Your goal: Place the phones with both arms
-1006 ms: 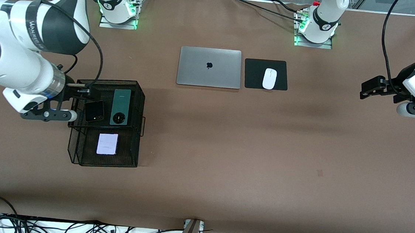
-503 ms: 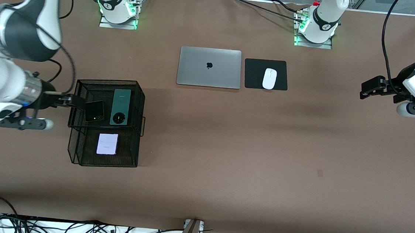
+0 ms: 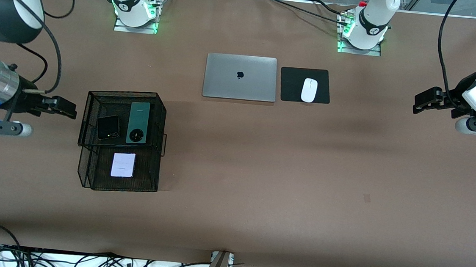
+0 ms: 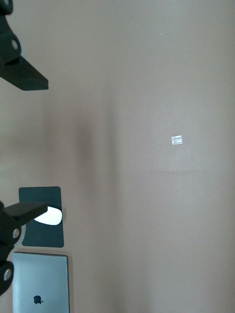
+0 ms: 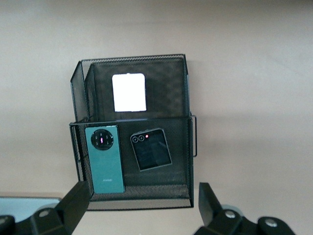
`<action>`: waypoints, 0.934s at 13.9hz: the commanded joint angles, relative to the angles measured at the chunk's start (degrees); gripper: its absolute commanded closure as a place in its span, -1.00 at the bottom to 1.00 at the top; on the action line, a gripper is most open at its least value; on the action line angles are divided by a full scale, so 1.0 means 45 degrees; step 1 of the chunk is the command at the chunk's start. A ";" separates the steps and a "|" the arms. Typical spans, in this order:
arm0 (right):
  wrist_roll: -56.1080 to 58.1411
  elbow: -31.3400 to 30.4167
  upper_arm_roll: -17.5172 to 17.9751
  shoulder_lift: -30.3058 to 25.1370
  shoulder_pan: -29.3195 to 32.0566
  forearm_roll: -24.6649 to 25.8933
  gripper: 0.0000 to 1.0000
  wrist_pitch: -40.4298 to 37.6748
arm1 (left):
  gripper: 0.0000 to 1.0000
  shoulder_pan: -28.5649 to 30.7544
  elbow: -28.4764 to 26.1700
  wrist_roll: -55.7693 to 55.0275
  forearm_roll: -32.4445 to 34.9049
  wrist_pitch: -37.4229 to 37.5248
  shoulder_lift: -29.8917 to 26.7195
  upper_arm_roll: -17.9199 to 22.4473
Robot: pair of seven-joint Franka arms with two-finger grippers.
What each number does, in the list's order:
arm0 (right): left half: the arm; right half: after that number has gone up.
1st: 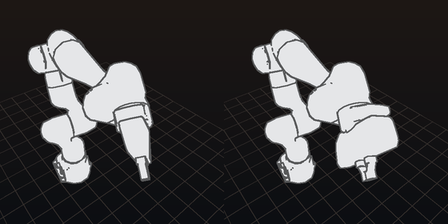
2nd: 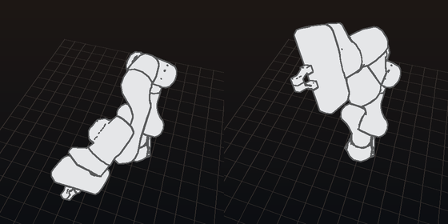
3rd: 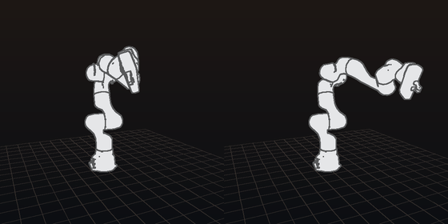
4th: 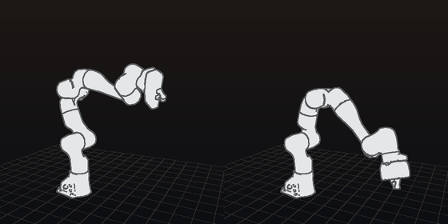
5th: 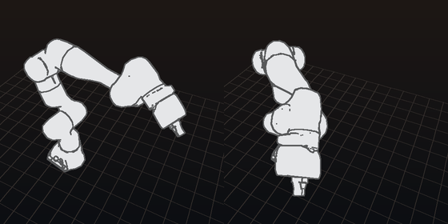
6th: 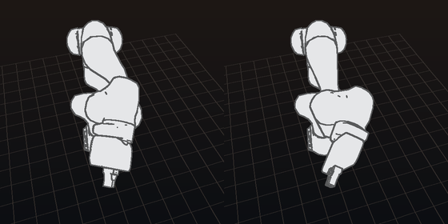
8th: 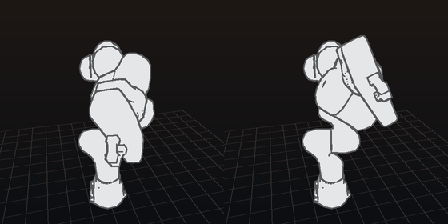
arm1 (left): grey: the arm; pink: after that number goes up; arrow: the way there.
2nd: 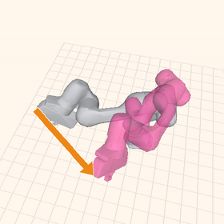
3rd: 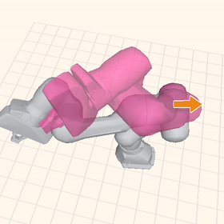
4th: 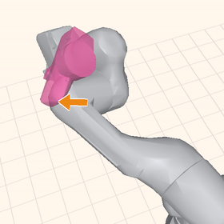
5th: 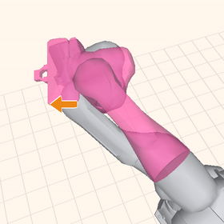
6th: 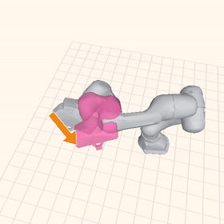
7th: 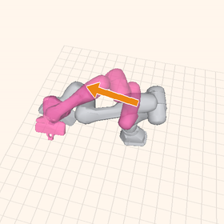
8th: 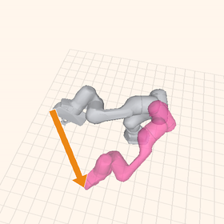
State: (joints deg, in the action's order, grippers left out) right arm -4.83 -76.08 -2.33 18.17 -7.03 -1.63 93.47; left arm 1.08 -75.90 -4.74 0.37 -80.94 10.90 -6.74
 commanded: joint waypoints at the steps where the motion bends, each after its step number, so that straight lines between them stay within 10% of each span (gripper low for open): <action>1: -0.0157 -0.3207 0.0400 -0.1926 0.0468 0.0245 -0.99 0.1553 | -1.00 -0.0063 0.0110 0.0097 0.0153 -0.0022 0.0000 0.0014; 13: -0.1797 -0.3523 0.1553 -0.1988 0.1172 0.0245 -1.00 0.1534 | -1.00 -0.0063 0.0110 0.0077 0.0153 -0.0022 0.0000 -0.0025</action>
State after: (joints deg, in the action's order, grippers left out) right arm -11.68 -90.91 4.35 10.04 -1.91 -1.52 99.89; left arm 1.00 -75.90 -4.74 0.37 -80.94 10.90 -6.76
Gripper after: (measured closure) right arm 0.000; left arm 0.000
